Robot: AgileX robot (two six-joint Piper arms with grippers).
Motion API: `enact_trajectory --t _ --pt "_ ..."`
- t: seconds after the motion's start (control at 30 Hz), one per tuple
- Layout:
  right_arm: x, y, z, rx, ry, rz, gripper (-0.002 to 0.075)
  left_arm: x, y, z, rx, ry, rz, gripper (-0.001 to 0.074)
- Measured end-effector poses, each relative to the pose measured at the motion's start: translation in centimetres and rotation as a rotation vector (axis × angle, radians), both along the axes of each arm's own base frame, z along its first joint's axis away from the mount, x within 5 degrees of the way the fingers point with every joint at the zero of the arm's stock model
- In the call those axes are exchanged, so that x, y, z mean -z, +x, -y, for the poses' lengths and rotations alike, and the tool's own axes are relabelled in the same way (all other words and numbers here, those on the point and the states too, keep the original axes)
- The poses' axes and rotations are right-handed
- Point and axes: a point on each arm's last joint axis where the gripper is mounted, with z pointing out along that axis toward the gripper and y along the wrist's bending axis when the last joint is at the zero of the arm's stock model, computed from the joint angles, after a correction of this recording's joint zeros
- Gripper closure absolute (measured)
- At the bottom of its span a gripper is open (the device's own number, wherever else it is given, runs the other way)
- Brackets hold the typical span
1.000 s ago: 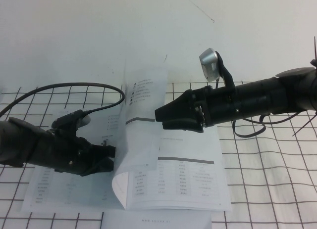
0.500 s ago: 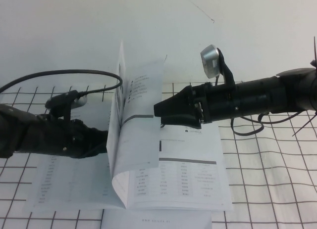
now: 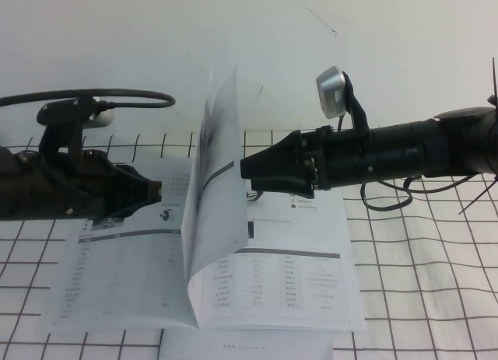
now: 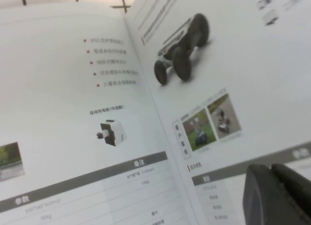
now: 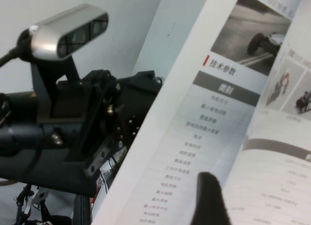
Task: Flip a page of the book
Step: Open the closed book
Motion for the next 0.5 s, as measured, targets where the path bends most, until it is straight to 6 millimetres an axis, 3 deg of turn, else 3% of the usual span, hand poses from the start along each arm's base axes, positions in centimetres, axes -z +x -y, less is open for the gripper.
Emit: enact_trajectory --t 0.23,0.37,0.5 --pt "0.0 0.0 0.0 -0.001 0.000 0.006 0.0286 -2.6 -3.4 -0.4 0.063 0.053 0.024 0.0737" --pt "0.0 0.0 0.0 -0.001 0.000 0.010 0.0286 -3.5 -6.7 -0.7 0.077 0.041 0.035 0.0737" --pt "0.0 0.0 0.0 -0.003 0.000 0.016 0.0286 -3.1 -10.5 -0.9 0.102 0.009 0.027 0.0737"
